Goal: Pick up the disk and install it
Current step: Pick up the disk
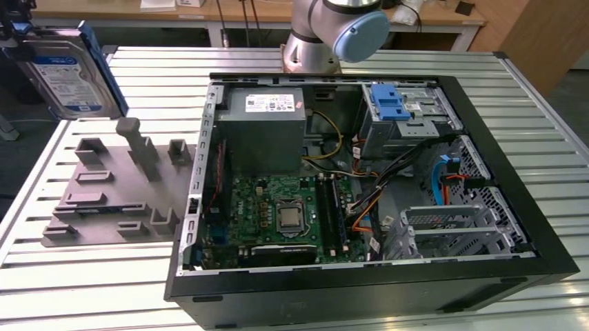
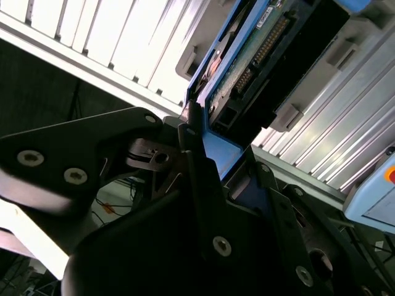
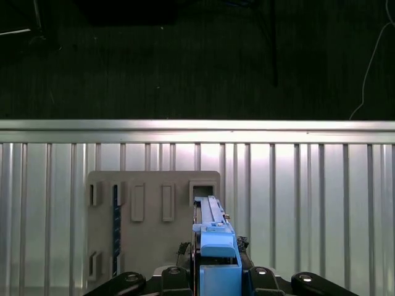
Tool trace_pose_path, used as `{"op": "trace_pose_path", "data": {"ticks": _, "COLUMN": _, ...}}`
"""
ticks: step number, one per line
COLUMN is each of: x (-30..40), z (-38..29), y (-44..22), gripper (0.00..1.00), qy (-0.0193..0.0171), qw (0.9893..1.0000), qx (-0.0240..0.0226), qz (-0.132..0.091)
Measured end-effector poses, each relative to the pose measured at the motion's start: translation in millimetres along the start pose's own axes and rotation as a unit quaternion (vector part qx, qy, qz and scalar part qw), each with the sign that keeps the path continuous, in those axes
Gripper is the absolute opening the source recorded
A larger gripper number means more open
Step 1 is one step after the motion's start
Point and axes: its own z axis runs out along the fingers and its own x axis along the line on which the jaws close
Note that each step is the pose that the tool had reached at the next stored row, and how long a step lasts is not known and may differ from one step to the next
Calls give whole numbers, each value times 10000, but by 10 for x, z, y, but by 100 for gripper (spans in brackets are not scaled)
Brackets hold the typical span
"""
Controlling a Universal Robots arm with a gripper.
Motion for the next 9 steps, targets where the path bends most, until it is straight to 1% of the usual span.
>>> {"op": "trace_pose_path", "data": {"ticks": 3, "x": 0, "z": -27, "y": 0, "gripper": 36, "qy": 0, "qw": 10000, "qx": 1, "qz": 0}}
{"op": "trace_pose_path", "data": {"ticks": 9, "x": 0, "z": -28, "y": 0, "gripper": 36, "qy": 0, "qw": 10000, "qx": 2, "qz": 0}}
